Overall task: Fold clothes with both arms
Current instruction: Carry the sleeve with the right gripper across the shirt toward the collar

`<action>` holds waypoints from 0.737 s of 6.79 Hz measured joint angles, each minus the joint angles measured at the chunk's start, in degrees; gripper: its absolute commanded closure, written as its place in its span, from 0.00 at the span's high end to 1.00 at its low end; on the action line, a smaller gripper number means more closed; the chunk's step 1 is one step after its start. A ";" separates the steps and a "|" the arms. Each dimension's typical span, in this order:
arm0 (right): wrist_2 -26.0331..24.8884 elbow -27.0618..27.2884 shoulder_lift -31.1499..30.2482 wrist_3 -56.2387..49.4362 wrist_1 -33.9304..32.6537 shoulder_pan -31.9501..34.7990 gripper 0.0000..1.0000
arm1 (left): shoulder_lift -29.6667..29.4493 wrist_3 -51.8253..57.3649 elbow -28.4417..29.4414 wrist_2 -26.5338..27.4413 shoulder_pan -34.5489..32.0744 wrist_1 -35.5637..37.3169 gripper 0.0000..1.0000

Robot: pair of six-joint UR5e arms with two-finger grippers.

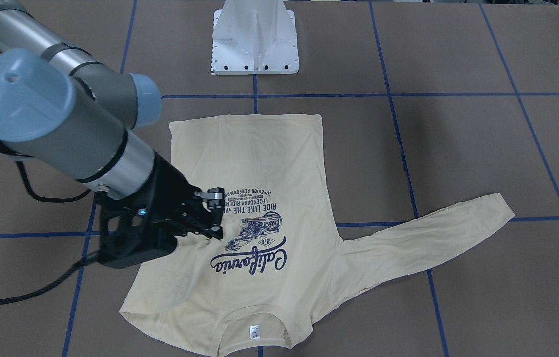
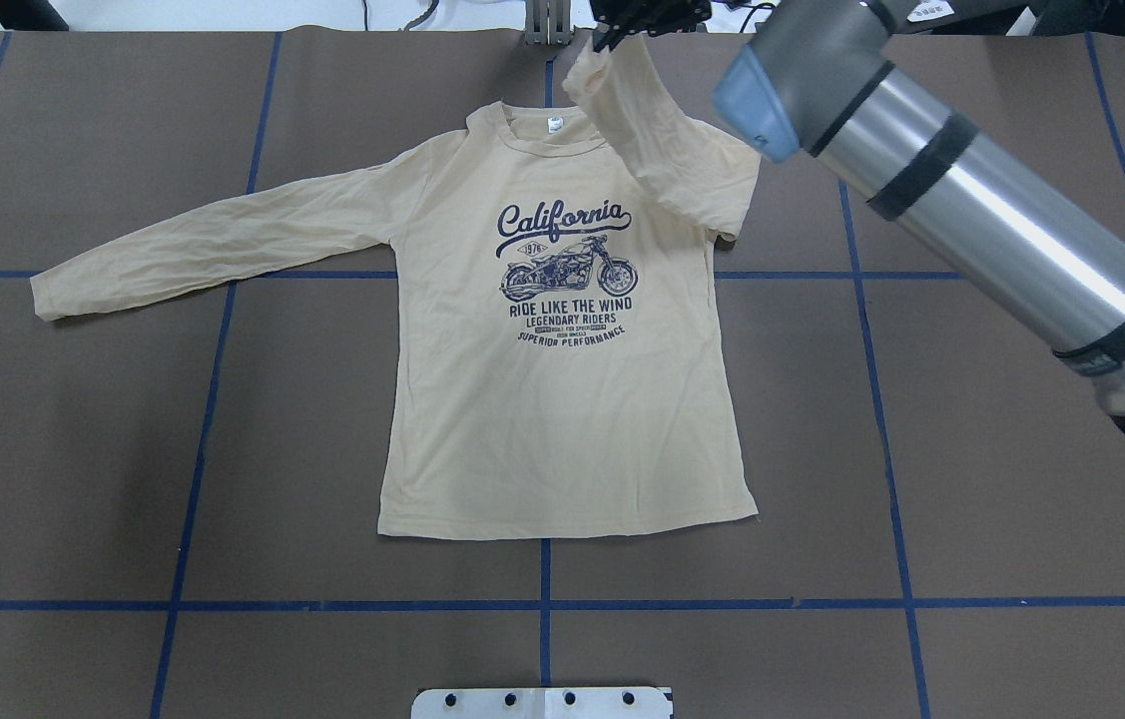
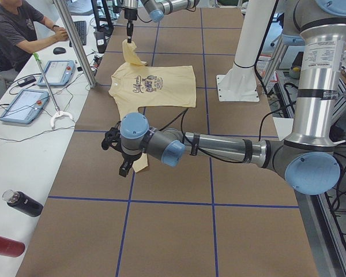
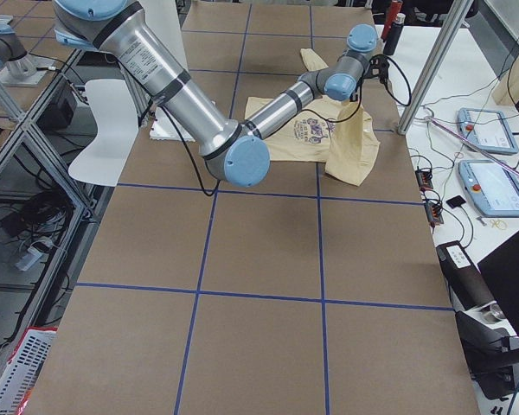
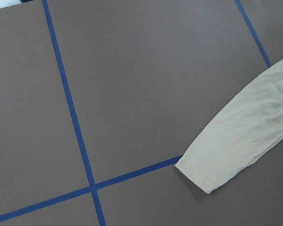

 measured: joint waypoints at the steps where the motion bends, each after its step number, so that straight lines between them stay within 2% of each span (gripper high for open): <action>1: -3.63 -3.73 3.44 0.03 0.15 -2.80 0.00 | 0.12 -0.03 0.03 0.04 -0.03 0.00 1.00; 3: -11.49 -7.20 5.84 0.22 0.22 -8.77 0.00 | 0.26 -0.20 0.15 0.11 0.00 -0.02 1.00; 5: -15.88 -7.93 5.97 0.74 0.19 -12.39 0.00 | 0.29 -0.58 0.83 0.06 0.03 -0.44 1.00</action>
